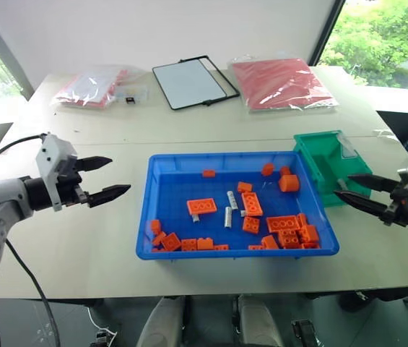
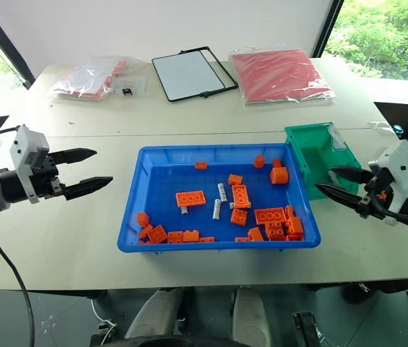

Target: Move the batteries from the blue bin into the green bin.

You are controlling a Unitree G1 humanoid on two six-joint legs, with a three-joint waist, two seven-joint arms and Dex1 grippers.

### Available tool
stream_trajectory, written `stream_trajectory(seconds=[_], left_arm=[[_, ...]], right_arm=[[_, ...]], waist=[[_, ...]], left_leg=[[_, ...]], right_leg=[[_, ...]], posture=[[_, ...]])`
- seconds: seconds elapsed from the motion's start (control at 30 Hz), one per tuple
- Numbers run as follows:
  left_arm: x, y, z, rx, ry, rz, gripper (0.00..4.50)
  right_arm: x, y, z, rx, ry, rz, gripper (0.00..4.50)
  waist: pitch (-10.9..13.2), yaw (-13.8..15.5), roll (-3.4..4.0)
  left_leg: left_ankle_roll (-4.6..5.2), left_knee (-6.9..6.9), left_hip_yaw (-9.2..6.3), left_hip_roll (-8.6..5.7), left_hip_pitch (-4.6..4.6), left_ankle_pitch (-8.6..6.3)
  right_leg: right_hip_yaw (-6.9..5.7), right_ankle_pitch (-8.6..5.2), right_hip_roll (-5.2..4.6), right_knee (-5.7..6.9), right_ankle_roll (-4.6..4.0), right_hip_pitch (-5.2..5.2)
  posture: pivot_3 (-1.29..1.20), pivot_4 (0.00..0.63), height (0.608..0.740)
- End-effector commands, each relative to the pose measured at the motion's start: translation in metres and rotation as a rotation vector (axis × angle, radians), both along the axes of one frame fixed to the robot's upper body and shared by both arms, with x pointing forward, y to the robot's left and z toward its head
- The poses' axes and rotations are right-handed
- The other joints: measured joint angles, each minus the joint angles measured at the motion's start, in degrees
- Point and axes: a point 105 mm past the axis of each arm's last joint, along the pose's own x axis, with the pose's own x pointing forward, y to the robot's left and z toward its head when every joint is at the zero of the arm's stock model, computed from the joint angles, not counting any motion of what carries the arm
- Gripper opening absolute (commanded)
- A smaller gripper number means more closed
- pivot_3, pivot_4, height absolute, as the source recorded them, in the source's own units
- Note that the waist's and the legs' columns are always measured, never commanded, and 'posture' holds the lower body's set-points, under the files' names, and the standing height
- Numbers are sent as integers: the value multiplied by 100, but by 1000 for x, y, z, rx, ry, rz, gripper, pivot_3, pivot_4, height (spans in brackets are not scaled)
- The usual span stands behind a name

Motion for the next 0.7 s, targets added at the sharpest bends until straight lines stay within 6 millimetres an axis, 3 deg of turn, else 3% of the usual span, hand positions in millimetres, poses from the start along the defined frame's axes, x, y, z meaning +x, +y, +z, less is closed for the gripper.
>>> stream_trajectory(seconds=[0.03,0.1,0.23,0.33,0.5,0.6,0.7], left_arm=[[-8,-6,9,2,-15,-56,4500],[-8,-9,12,5,-21,-73,4500],[-10,-19,24,-1,-27,-146,4500],[-21,-34,33,12,-12,-260,4500],[-31,-44,34,65,12,-353,4500],[-36,-46,34,90,19,-384,4500],[-39,-45,34,104,22,-392,4500]], right_arm=[[6,15,12,-10,-33,77,4355],[13,29,16,-20,-55,137,4477],[28,82,20,-3,-78,333,4477],[34,138,5,-4,-41,534,4477],[40,191,-29,-81,34,732,4477],[52,206,-56,-186,93,777,4477],[61,215,-70,-238,144,790,4477]], waist=[[0,-7,0],[1,-6,1],[5,-28,1],[7,-46,-6],[9,-44,-6],[10,-68,-6],[10,-77,-6]], left_leg=[[0,-1,0,1,0,0],[0,-2,0,1,0,0],[0,3,3,1,0,0],[0,1,1,2,-1,0],[-2,-4,1,-2,-11,1],[-3,-3,3,-5,-11,2],[-4,-1,3,-6,-11,2]], right_leg=[[0,0,1,0,0,0],[0,0,1,2,-1,-2],[-2,4,1,5,-6,-6],[-4,4,4,4,-6,-7],[-6,15,5,10,11,-23],[-6,18,15,11,10,-23],[-6,18,20,12,10,-23]], posture=[[0,150,735],[0,150,735],[0,150,735],[0,150,735],[0,150,735],[0,150,735],[0,150,735]])
